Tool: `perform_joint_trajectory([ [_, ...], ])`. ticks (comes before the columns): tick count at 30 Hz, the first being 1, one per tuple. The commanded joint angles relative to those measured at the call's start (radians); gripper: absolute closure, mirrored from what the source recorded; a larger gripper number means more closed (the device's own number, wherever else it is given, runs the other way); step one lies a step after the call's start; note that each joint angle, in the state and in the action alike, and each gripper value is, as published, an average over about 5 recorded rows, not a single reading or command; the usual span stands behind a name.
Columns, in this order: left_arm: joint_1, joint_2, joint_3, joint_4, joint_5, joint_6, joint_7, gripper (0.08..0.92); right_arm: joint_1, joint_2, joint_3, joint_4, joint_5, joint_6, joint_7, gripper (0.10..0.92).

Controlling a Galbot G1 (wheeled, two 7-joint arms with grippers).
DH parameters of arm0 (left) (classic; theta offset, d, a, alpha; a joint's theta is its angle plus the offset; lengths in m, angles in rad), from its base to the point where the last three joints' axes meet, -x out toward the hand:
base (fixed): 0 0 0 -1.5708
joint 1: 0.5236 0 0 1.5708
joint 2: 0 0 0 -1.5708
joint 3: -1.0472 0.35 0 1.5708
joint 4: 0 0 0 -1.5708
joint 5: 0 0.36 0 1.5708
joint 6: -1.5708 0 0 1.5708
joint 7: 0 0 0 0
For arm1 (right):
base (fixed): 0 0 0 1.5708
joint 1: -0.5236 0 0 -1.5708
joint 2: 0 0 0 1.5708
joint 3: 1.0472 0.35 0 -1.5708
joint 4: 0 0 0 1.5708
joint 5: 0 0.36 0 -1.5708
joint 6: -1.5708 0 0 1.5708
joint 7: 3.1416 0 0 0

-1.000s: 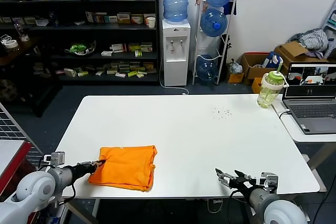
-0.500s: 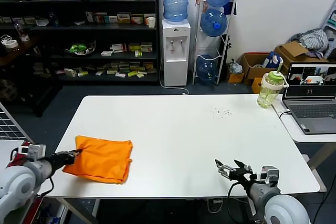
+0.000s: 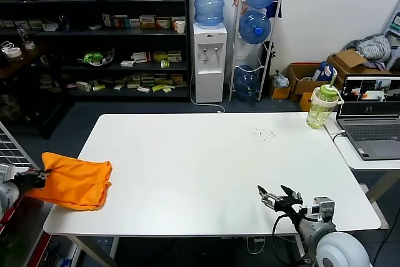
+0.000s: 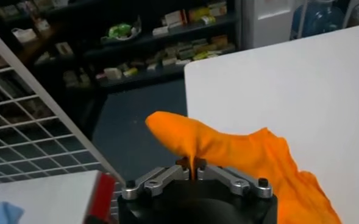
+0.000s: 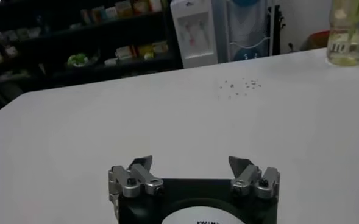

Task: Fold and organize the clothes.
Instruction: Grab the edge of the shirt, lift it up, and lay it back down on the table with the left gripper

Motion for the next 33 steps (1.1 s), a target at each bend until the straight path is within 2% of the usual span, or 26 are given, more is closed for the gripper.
perform_joint_trajectory([
  [1, -0.02, 0.137, 0.05, 0.067, -0.027, -0.026, 0.018, 0.874, -0.012, 0.014, 0.009, 0.004, -0.029, 0.007, -0.008, 0.203],
  [5, -0.027, 0.078, 0.105, -0.123, -0.155, -0.011, -0.107, 0.874, -0.032, 0.034, 0.02, 0.008, -0.049, 0.004, -0.003, 0.203],
  [8, -0.073, -0.028, 0.207, -0.325, -0.249, 0.014, -0.247, 0.874, -0.052, 0.053, 0.029, 0.009, -0.064, -0.001, 0.004, 0.203],
  [10, -0.194, -0.127, 0.375, -0.439, -0.288, 0.024, -0.341, 0.874, -0.071, 0.068, 0.038, 0.01, -0.075, -0.006, 0.011, 0.203],
  [13, -0.472, -0.309, 0.7, -0.517, -0.356, 0.034, -0.494, 0.874, -0.108, 0.089, 0.06, 0.018, -0.086, -0.015, 0.022, 0.203],
  [15, -0.638, -0.438, 0.874, -0.484, -0.391, 0.043, -0.581, 0.874, -0.135, 0.098, 0.08, 0.028, -0.091, -0.02, 0.028, 0.203],
  [17, -0.751, -0.541, 0.99, -0.408, -0.401, 0.049, -0.63, 0.874, -0.16, 0.104, 0.103, 0.04, -0.094, -0.023, 0.032, 0.203],
  [21, -0.867, -0.676, 1.111, -0.253, -0.403, 0.048, -0.668, 0.874, -0.193, 0.114, 0.142, 0.055, -0.095, -0.025, 0.033, 0.203],
  [27, -0.96, -0.786, 1.172, -0.073, -0.339, 0.047, -0.653, 0.874, -0.202, 0.121, 0.154, 0.053, -0.096, -0.023, 0.03, 0.203],
  [33, -0.987, -0.821, 1.183, 0.004, -0.314, 0.044, -0.65, 0.874, -0.194, 0.118, 0.145, 0.039, -0.094, -0.018, 0.023, 0.203],
])
